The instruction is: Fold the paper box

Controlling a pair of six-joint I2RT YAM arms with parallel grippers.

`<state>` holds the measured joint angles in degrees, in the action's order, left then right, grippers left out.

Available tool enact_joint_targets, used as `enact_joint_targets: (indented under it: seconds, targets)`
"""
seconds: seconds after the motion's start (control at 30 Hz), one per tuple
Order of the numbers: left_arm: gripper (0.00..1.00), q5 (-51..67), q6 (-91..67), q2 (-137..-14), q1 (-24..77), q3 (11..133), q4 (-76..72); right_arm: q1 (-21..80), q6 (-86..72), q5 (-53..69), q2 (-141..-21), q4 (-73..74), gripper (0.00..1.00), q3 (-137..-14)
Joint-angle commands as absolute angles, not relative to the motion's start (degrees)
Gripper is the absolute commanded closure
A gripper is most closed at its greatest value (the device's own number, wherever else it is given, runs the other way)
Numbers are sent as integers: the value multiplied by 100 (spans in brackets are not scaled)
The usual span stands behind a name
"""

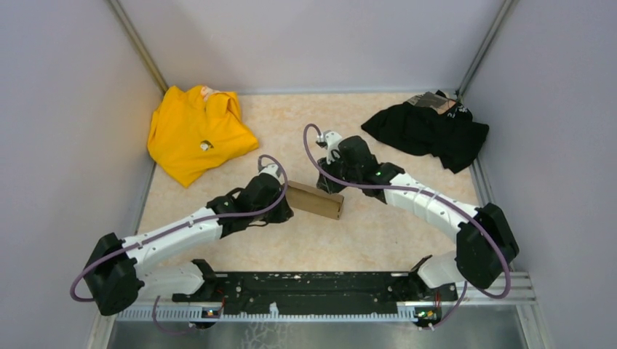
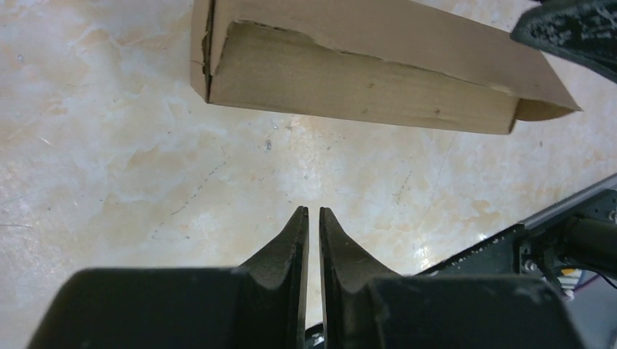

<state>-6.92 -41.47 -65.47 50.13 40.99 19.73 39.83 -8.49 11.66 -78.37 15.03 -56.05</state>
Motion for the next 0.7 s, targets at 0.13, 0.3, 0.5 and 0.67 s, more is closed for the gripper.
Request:
enact_joint_targets:
  seconds: [0.13, 0.3, 0.5, 0.67]
  targets:
    - [85, -1379, -4289, -7064, 5036, 3873, 1257, 4246, -728, 1521, -8101, 1161, 77, -5922]
    - [85, -1767, -4268, -7238, 5036, 3827, 975, 4424, -736, 1486, -8152, 1108, 79, -5823]
    - [86, -1960, -4165, -7568, 5027, 3915, 660, 4585, -844, 1353, -8179, 958, 80, -5482]
    - [87, -1935, -4102, -7835, 5027, 4130, 462, 4597, -895, 1201, -8144, 903, 81, -5287]
